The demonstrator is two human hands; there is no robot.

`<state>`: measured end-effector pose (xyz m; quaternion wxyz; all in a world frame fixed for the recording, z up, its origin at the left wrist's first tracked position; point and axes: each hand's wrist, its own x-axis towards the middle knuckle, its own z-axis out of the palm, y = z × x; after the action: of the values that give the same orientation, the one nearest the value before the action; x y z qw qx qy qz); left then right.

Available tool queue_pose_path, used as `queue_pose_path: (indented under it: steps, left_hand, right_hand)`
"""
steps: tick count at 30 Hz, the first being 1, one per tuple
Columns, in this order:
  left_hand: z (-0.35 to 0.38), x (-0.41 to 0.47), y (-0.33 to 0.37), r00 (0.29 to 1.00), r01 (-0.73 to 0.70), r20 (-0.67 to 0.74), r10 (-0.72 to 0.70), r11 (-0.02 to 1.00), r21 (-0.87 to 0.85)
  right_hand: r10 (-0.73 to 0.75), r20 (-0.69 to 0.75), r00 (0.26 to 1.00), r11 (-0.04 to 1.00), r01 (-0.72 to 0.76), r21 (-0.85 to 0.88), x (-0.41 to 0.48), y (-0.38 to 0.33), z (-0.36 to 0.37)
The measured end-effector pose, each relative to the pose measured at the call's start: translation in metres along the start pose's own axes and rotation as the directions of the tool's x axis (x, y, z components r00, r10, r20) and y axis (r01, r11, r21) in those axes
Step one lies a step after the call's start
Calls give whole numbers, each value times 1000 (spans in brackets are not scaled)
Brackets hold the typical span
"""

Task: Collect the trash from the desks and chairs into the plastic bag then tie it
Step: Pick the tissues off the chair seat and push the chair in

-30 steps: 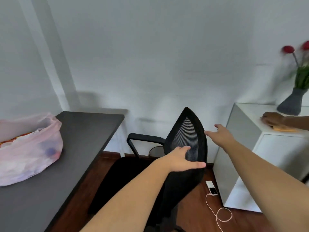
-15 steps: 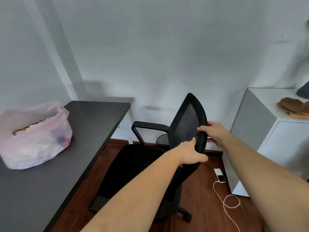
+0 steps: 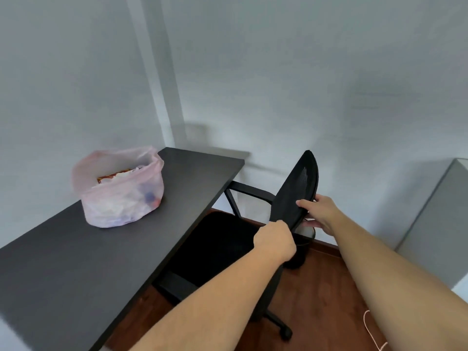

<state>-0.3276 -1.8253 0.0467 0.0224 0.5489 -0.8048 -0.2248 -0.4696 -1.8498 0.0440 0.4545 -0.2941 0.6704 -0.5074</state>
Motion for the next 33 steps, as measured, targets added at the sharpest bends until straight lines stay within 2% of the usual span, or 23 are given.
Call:
queue_pose_path:
  steps: [16, 26, 33]
  left_hand:
    - [-57, 38, -158, 982, 126, -126, -138, 987, -104]
    - [-78, 43, -204, 975, 141, -163, -154, 986, -86]
    - [-81, 48, -214, 971, 154, -173, -164, 986, -70]
  right_hand:
    - [-39, 116, 993, 999, 40, -10, 35, -15, 164]
    - [-73, 110, 991, 997, 76, -26, 39, -20, 216]
    - [-79, 100, 992, 993, 88, -82, 42, -21, 227]
